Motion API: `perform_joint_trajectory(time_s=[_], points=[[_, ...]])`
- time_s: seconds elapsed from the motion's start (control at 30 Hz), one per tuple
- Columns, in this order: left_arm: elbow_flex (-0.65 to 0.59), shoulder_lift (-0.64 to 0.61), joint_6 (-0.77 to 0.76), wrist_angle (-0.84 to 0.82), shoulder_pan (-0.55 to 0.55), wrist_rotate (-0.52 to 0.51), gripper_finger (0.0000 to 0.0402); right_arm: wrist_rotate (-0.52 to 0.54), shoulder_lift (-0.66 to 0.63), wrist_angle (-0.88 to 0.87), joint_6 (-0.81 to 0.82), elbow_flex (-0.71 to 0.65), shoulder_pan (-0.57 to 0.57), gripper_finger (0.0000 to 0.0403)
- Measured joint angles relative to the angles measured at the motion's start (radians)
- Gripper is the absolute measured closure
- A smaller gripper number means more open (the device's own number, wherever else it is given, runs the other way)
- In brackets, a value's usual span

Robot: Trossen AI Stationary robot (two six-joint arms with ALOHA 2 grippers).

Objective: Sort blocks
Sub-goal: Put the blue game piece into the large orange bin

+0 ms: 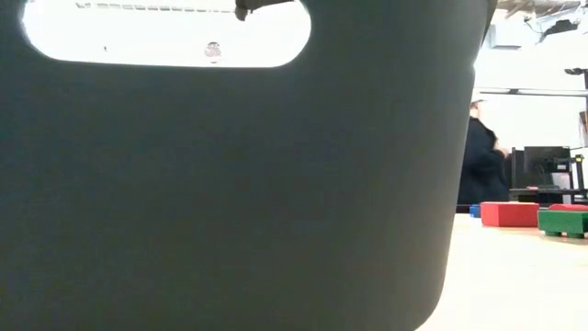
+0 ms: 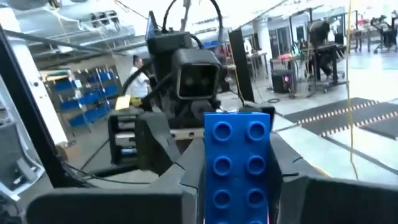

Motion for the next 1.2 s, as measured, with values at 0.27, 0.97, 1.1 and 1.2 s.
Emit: perform_joint_trajectory(time_s=[0.27, 0.97, 1.1, 1.2], points=[[0.000, 0.048, -0.018, 0.039, -0.013, 0.054, 0.0102, -0.001, 0.025, 0.041, -0.031, 0.000, 0.000, 0.0316], [0.000, 0.158, 0.026, 0.310, -0.009, 0.108, 0.0190, -0.117, 0.024, 0.014, 0.107, 0.000, -0.012, 0.0318], [0.000, 0.158, 0.017, 0.305, -0.009, 0.109, 0.0255, -0.127, 0.024, 0.012, 0.100, 0.000, -0.013, 0.0315], [0.000, 0.157, 0.006, 0.295, -0.010, 0.114, 0.0267, -0.131, 0.024, 0.006, 0.097, 0.000, -0.013, 0.0282]])
